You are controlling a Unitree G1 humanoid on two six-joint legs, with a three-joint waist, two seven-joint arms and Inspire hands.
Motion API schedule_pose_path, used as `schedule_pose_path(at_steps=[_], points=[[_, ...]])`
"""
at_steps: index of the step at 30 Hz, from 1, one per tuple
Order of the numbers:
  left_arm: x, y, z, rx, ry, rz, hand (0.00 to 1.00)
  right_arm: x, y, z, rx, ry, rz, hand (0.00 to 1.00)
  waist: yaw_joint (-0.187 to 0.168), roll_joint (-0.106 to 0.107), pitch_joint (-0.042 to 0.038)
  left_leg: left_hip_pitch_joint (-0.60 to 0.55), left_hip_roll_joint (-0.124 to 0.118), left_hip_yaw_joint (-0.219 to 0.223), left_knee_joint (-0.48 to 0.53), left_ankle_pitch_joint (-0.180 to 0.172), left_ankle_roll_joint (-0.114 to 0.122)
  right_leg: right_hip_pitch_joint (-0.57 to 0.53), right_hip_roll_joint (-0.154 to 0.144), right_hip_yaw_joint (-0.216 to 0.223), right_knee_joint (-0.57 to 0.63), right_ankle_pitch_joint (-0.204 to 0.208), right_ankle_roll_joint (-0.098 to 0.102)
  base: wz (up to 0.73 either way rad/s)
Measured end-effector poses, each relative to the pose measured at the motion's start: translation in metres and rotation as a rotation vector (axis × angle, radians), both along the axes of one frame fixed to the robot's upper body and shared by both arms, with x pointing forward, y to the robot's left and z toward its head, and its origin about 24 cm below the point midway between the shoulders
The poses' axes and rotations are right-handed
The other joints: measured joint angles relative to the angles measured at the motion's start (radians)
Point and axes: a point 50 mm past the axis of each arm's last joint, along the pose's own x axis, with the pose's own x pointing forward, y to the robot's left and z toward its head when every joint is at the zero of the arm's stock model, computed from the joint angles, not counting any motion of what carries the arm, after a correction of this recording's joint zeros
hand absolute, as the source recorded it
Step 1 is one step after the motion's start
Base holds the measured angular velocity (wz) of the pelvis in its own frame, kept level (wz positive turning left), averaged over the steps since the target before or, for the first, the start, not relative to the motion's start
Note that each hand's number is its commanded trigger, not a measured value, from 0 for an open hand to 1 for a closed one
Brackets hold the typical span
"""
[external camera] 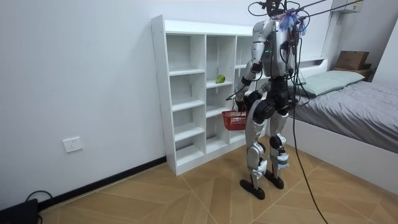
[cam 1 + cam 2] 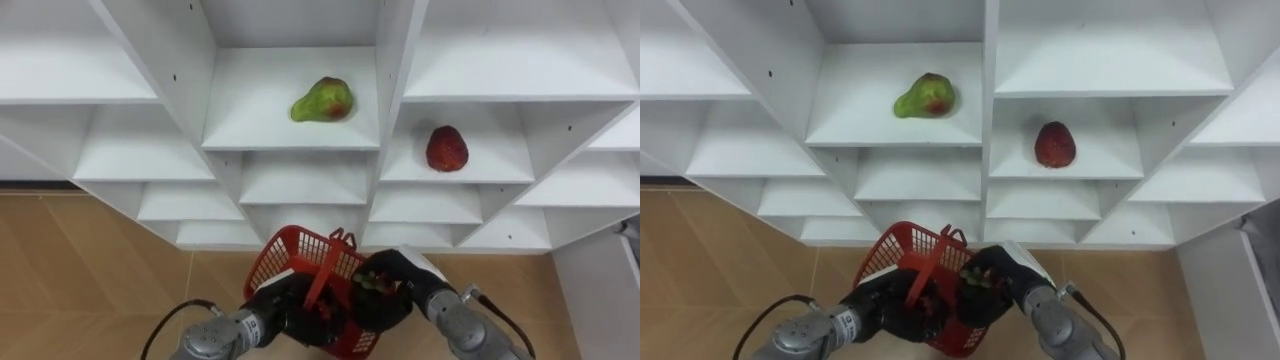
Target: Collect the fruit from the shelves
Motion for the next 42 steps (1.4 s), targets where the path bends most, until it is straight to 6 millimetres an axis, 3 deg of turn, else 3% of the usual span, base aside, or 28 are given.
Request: schedule_pose_path(at_steps=[3,4,5,6,36,42], points=[[-0.0002,-0.0004,-0.0001,0.0,0.001,-0.003,1.0,0.0,-0.0001,0.0,0.0,0.0,0.0,1.0,0.0,0.0,0.0,0.0,0.0,0.0,0.0,0.0,0.0,0.0,0.0,0.0,0.0,0.0,0.0,0.0],[-0.0006,-0.0009,-0.0002,0.001,0.002,-0.008,1.0,0.0,-0.0002,0.0,0.0,0.0,0.0,0.75,0.0,0.0,0.0,0.0,0.0,0.0,0.0,0.0,0.0,0.0,-0.001,0.001,0.0,0.0,0.0,0.0],[-0.0008,-0.0012,-0.0003,0.0,0.002,-0.011,1.0,0.0,-0.0001,0.0,0.0,0.0,0.0,0.05,0.001,0.0,0.0,0.0,0.0,0.0,0.0,0.0,0.0,0.0,-0.001,0.0,0.0,0.0,0.0,0.0],[-0.001,-0.0016,-0.0004,0.0,0.003,-0.014,1.0,0.0,-0.0001,0.0,0.0,0.0,0.0,0.0,0.001,0.0,0.0,0.001,0.0,0.0,0.0,0.0,0.0,0.0,-0.001,0.0,0.0,0.0,0.0,0.0],[0.0001,-0.0031,0.0028,0.01,-0.01,-0.081,1.0,-0.0013,0.0013,-0.001,0.0,0.005,0.006,0.0,0.002,-0.004,-0.0004,0.019,-0.003,0.006,0.0,0.003,0.002,0.01,-0.001,0.024,0.002,0.0,0.0,-0.01],[-0.0022,-0.0007,0.0006,0.021,-0.001,-0.074,1.0,-0.0094,0.0033,-0.0069,-0.009,0.033,0.024,0.0,-0.003,-0.01,0.0004,0.03,-0.002,0.007,0.0,0.003,0.002,0.023,-0.001,0.02,0.002,-0.001,0.001,0.0]])
